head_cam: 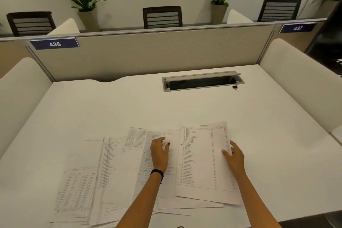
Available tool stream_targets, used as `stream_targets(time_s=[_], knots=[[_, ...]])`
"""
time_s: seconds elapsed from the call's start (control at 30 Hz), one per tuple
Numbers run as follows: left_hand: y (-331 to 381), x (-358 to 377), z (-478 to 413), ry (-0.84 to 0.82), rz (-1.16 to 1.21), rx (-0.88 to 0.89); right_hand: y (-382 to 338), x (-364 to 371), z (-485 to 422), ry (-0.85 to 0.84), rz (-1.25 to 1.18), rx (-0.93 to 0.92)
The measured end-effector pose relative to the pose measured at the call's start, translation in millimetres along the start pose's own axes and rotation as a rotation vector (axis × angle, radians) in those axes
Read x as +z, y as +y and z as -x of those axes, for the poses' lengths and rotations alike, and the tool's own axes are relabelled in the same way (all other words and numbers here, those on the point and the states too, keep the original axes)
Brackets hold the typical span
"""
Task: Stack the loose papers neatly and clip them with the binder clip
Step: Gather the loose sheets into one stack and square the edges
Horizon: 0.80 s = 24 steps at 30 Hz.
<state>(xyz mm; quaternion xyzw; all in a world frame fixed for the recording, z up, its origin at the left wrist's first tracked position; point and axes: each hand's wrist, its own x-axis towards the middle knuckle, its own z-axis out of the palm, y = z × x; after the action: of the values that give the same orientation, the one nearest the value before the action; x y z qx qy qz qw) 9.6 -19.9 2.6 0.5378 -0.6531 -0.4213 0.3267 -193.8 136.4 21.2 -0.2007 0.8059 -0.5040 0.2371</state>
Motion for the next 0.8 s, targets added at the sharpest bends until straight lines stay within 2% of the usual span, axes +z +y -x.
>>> stream_targets(time_s=[0.2, 0.4, 0.8], knots=[[-10, -3, -1, -0.022, -0.06, -0.064, 12, 10, -2, 0.037, 0.181, -0.105], [-7, -5, -4, 0.006, 0.071, -0.16, 28, 28, 8, -0.016, 0.365, -0.23], [-4, 4, -9, 0.027, 0.107, -0.204, 25, 63, 14, -0.02, 0.483, -0.25]])
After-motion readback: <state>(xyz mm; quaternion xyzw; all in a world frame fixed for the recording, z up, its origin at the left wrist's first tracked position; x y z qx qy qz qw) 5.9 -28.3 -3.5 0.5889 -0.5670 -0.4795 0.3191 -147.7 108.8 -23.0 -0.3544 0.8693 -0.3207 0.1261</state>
